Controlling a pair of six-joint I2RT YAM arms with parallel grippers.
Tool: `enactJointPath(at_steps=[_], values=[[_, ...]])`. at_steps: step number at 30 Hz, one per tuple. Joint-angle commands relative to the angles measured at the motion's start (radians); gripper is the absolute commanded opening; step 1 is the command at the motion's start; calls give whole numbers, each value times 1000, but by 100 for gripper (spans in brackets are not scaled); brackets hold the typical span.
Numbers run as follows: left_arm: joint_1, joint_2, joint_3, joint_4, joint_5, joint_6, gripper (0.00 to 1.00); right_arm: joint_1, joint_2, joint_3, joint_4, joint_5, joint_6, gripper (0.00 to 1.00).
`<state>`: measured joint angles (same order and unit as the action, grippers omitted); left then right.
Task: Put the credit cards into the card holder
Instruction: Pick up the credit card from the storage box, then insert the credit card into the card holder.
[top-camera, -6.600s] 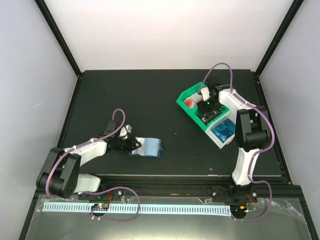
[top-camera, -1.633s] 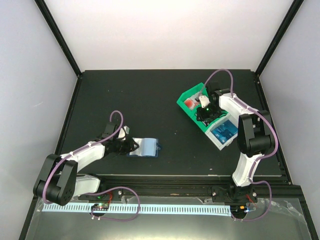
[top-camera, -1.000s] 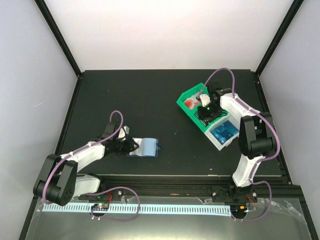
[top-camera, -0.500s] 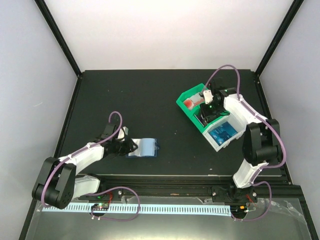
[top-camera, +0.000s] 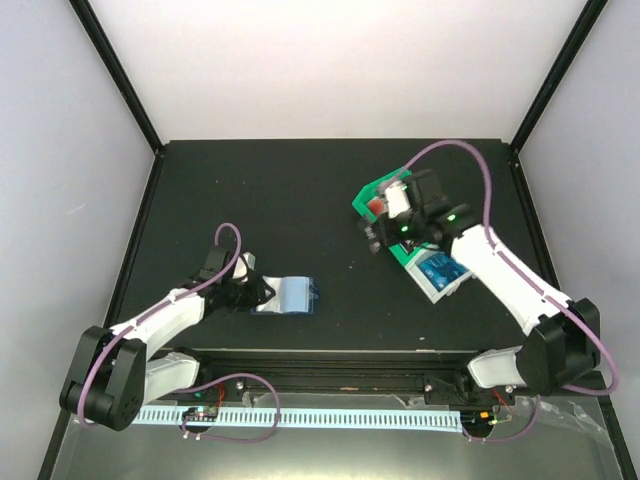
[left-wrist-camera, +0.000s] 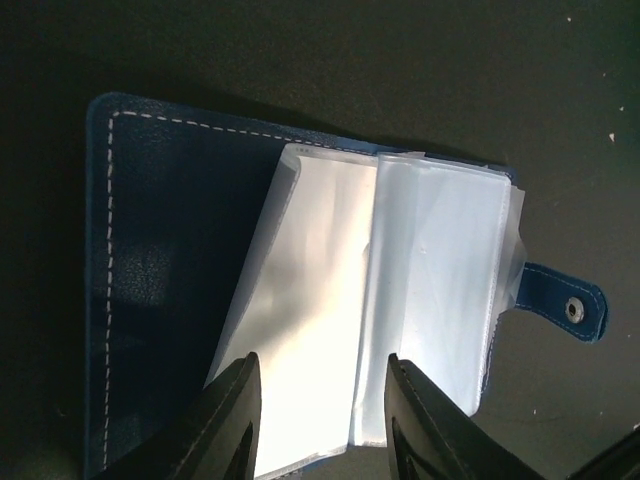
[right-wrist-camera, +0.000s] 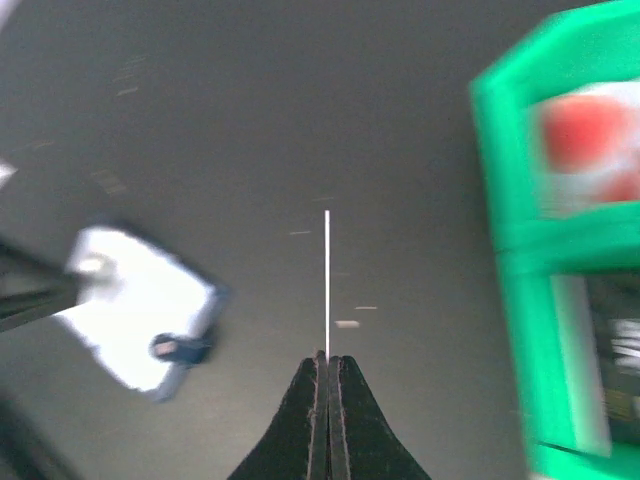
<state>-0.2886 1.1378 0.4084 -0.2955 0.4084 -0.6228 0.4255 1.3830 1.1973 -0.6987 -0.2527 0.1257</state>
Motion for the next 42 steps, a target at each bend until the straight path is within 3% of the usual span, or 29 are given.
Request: enactJointPath(at_steps=[1,6,9,14,21,26,33,37,42], values=[[2,-19,5,22,55,14,37,241,-34,-137,266,-67,263,1],[2,-27,-2,36,94,14,39,410,50,-277,670,-18,657,1],[2,-68,-12,34,110,3,52,450,118,-335,840,33,804,1],[2,-135,-34,45,119,-15,66,461,251,-348,1025,-58,868,1],[8,-130,-65,128,212,-59,72,469,347,-411,1300,-172,1021,1],[8,-121,-82,186,252,-82,73,468,404,-428,1428,-236,1102,1],[16,-108,-125,297,281,-151,74,468,464,-419,1482,-293,1151,1],[22,-101,-138,356,298,-199,69,468,494,-418,1530,-312,1193,1],[29,-111,-165,437,286,-247,54,467,502,-414,1514,-338,1202,1]])
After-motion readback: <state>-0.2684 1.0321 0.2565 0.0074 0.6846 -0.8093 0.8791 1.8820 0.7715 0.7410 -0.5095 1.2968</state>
